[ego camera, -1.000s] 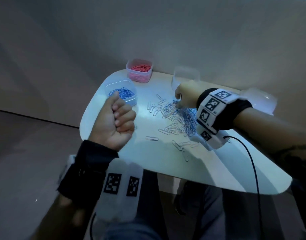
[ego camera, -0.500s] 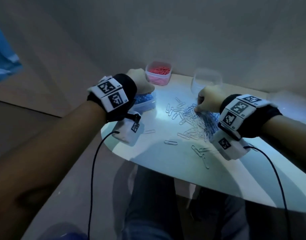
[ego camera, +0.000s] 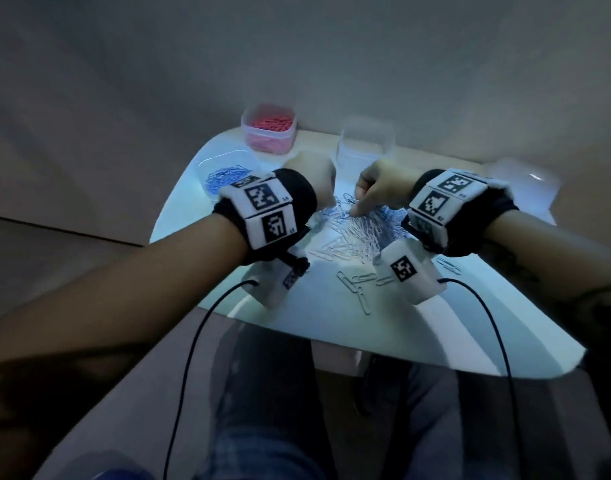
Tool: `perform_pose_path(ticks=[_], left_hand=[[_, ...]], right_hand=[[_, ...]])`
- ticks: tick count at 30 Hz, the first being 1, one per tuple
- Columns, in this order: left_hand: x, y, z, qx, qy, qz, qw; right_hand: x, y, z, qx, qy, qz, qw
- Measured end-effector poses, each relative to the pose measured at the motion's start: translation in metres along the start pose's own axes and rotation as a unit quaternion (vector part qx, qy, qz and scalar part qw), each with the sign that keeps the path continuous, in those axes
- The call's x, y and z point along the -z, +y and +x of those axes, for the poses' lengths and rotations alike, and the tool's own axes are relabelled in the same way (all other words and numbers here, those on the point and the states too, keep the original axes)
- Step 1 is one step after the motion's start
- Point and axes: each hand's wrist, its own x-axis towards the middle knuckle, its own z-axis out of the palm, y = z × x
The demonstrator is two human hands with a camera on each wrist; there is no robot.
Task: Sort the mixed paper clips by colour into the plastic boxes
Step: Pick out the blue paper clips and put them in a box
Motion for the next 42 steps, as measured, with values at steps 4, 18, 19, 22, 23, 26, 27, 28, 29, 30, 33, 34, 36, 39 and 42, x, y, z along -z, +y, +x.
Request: perform_pose_path(ticks=[4,18,19,22,23,26,27,28,29,30,33,34,36,39,42], left_hand=[[-0.010,0.003,0.015,0.027,-0.026,-0.023,0.999],[-0.006,-0.019,0.021,0.071,-0.001,-0.155,0.985],[-0.006,-0.019,0.022,0.071,-0.004,-0.151,0.986],[-0.006,-0.012,0.025,0.058,-0.020,-0.116,0.991],[-0.006,-0.009,0.026,0.052,-0.024,-0.103,0.993],[-0.004,-0.003,0.028,0.058,-0.044,-0.090,0.993],[-0.003,-0.002,0.029,0.063,-0.051,-0.087,0.993],[-0.002,-0.002,0.031,0.066,-0.058,-0.083,0.993],[-0.002,-0.003,0.033,0.069,-0.066,-0.081,0.992],[-0.001,-0.003,0.034,0.074,-0.074,-0.083,0.991],[0.001,-0.007,0.035,0.089,-0.099,-0.100,0.986],[0.003,-0.009,0.035,0.092,-0.106,-0.108,0.984],[0.007,-0.011,0.034,0.093,-0.115,-0.133,0.980],[0.012,-0.015,0.034,0.083,-0.101,-0.142,0.981],[0.014,-0.020,0.033,0.071,-0.074,-0.126,0.987]], right_hand=[[0.004,0.010,-0.003,0.012,-0.002,0.034,0.999],[0.011,0.032,-0.025,0.040,-0.038,0.060,0.997],[0.011,0.032,-0.026,0.038,-0.036,0.063,0.997],[0.011,0.031,-0.029,0.041,-0.023,0.079,0.996],[0.011,0.030,-0.030,0.041,-0.020,0.083,0.996],[0.011,0.030,-0.031,0.041,-0.017,0.102,0.994],[0.011,0.031,-0.032,0.042,-0.016,0.104,0.994],[0.012,0.031,-0.033,0.042,-0.012,0.105,0.994],[0.012,0.031,-0.034,0.042,-0.005,0.107,0.993],[0.013,0.031,-0.035,0.043,0.003,0.110,0.993],[0.014,0.033,-0.038,0.047,0.022,0.118,0.992],[0.015,0.034,-0.039,0.047,0.021,0.119,0.992],[0.015,0.035,-0.039,0.045,0.012,0.128,0.991],[0.015,0.036,-0.037,0.029,0.001,0.140,0.990],[0.012,0.024,-0.037,0.021,-0.003,0.162,0.987]])
